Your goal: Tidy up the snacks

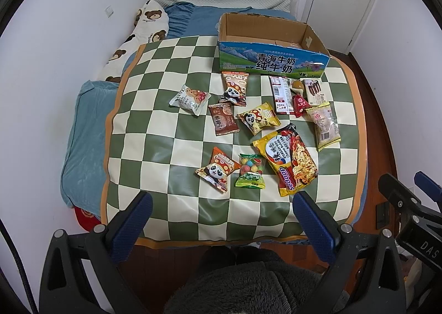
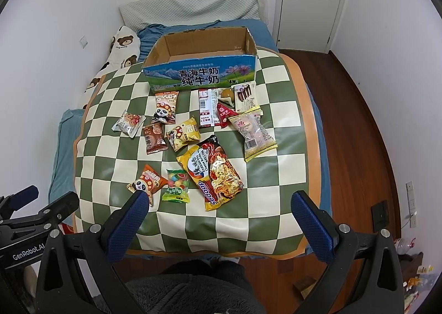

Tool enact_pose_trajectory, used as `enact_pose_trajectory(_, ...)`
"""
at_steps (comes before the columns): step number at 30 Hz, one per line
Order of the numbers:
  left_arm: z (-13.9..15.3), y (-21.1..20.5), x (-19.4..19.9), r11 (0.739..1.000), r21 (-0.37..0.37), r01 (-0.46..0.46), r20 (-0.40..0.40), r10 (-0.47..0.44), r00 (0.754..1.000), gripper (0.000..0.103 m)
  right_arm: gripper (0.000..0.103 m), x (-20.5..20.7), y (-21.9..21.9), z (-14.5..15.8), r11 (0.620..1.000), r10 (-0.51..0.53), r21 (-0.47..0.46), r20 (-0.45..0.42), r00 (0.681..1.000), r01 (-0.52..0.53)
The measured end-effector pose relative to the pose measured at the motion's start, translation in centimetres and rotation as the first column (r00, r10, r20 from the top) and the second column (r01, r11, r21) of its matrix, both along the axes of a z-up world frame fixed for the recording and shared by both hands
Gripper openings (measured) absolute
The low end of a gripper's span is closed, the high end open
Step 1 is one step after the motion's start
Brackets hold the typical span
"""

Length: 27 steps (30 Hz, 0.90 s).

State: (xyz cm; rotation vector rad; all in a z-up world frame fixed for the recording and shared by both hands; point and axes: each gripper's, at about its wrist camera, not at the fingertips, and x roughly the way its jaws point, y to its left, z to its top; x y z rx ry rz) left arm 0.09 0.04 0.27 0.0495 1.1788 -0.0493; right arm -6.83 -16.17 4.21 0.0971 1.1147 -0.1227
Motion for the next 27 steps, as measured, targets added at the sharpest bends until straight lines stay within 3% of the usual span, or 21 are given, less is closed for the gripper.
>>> enact_pose_trajectory(27, -0.13, 0.43, 0.22, 1.0, -0.002, -0.005, -0.005, 0.005, 1.0, 0.103, 0.103, -0.04, 0.0, 0.08, 1.0, 0.002, 0.004, 0.001, 1.0, -0.002)
